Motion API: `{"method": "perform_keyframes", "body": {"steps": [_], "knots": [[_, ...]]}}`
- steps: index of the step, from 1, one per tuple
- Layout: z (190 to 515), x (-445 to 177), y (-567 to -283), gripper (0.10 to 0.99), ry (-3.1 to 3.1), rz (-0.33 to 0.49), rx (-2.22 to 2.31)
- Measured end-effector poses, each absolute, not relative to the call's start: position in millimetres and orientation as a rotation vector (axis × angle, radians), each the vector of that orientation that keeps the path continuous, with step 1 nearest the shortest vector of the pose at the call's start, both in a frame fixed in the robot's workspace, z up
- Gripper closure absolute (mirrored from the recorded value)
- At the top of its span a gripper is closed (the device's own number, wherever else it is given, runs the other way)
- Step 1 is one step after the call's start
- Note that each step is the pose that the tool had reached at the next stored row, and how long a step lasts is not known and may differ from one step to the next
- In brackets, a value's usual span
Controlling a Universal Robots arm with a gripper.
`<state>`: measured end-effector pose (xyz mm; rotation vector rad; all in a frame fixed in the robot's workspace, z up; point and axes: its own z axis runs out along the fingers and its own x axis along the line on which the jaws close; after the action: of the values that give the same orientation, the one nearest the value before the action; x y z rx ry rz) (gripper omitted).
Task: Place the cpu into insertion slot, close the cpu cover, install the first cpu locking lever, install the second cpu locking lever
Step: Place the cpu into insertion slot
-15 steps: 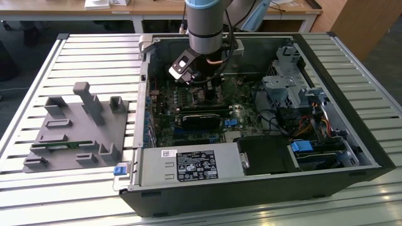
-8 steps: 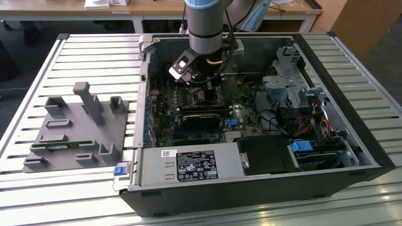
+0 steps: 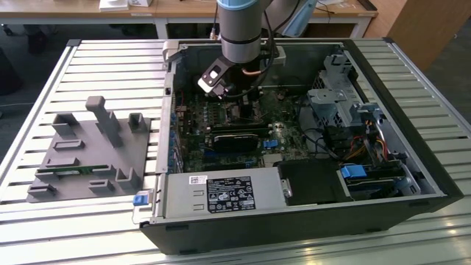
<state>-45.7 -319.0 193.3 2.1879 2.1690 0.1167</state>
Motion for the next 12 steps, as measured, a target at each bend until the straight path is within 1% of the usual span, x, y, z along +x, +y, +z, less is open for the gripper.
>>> {"method": "perform_keyframes", "body": {"steps": [6,8,10,11,12], "knots": [[199.7,-45.7,-319.0,0.475,2.169,0.117,2.188],[202.0,-45.7,-319.0,0.49,2.17,0.116,2.188],[203.5,-45.3,-319.0,0.616,2.171,0.113,2.189],[204.0,-45.0,-318.9,0.616,2.172,0.112,2.19],[204.5,-44.8,-318.9,0.675,2.173,0.11,2.192]]}}
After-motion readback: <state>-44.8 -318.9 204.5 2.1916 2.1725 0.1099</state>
